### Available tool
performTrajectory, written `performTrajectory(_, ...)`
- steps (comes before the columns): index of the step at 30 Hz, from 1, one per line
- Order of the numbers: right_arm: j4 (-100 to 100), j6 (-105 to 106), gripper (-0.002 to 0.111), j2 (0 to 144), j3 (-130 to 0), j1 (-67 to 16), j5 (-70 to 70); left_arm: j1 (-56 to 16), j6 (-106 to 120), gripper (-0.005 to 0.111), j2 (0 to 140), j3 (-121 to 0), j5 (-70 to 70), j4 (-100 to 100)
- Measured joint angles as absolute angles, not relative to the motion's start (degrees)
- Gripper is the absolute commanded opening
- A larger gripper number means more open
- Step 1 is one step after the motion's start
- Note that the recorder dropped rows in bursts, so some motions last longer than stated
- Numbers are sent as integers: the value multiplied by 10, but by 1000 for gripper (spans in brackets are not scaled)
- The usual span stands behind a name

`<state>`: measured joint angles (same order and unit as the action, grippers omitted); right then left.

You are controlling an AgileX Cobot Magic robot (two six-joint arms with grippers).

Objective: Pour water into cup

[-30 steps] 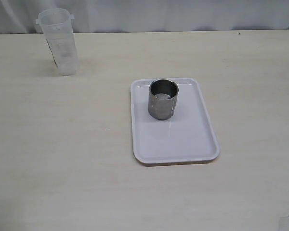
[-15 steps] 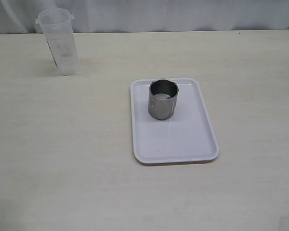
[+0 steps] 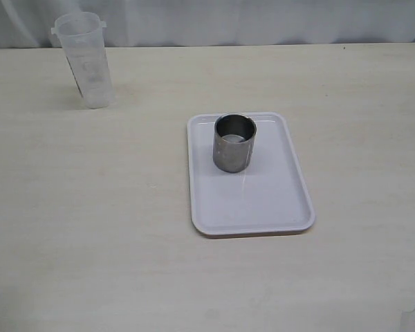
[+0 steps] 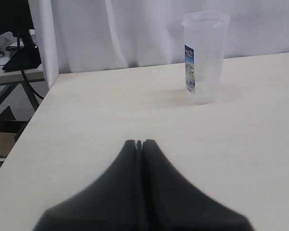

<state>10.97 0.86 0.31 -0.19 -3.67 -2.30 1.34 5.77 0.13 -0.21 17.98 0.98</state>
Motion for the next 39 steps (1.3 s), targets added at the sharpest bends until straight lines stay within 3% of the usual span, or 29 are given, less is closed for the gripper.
performTrajectory(14, 86, -8, 4, 3, -2, -37, -155, 13, 58, 0, 1, -2, 180, 10)
performTrajectory(39, 81, -51, 4, 3, -2, -37, -185, 13, 58, 0, 1, -2, 180, 10)
